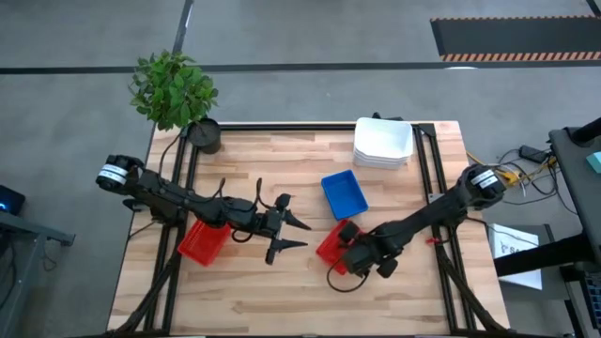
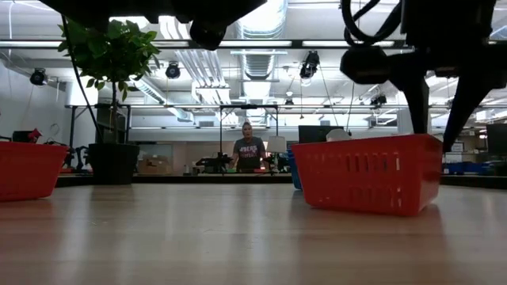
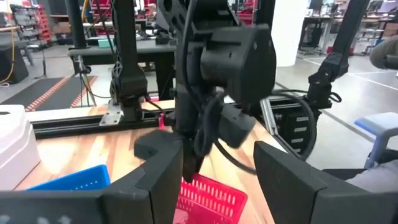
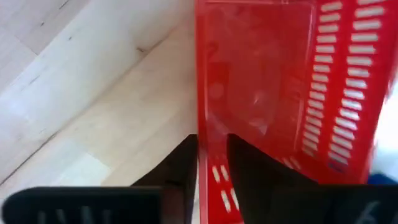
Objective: Stack baskets by color
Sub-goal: Stack the right red bin on the stacked red bin
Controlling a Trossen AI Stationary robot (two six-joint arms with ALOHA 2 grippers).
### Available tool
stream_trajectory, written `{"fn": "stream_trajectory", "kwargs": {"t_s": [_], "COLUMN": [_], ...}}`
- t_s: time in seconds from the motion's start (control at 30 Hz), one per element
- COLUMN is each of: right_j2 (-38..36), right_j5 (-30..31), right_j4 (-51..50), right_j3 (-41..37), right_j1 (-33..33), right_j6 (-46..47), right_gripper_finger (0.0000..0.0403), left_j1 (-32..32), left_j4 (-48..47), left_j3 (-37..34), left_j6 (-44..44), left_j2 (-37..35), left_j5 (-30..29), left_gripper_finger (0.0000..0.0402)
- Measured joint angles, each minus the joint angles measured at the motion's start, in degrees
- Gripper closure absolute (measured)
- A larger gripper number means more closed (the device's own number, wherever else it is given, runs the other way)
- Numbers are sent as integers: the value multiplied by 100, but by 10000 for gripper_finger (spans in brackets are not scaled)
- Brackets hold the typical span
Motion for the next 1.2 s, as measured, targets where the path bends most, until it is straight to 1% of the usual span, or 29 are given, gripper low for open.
{"fn": "stream_trajectory", "kwargs": {"t_s": [0.07,0.17,0.33,0.4,0.53,0.63,0.77,0.87,0.97,1.07,1.2], "right_j2": [-130,-379,-972,-1296,-2052,-2593,-3210,-3608,-3947,-4225,-4431], "right_j5": [70,156,175,362,1093,1551,1704,1713,1714,1738,1802], "right_j4": [-110,-240,-295,-73,837,1808,3081,3678,3912,3915,3911], "right_j3": [-1,0,-190,-442,-1213,-1799,-2446,-2780,-2986,-3093,-3158], "right_j1": [19,105,317,432,738,876,890,890,890,877,879], "right_j6": [181,741,1833,2225,2634,2569,2050,1659,1392,1352,1348], "right_gripper_finger": [314,297,288,288,299,309,320,325,326,326,328], "left_j1": [0,-7,-42,-89,-182,-230,-288,-327,-397,-453,-495], "left_j4": [-91,-150,-365,-372,-498,-1025,-2342,-3424,-4361,-4721,-4527], "left_j3": [4,4,93,168,548,1068,1905,2567,3098,3421,3616], "left_j6": [-6,-117,-452,-496,-494,-488,-452,-375,-185,7,305], "left_j2": [0,0,34,98,469,872,1384,1774,2122,2397,2684], "left_j5": [-16,-116,-174,-184,-206,-201,-201,-201,-171,-121,-60], "left_gripper_finger": [220,220,220,220,220,220,220,220,220,220,220]}}
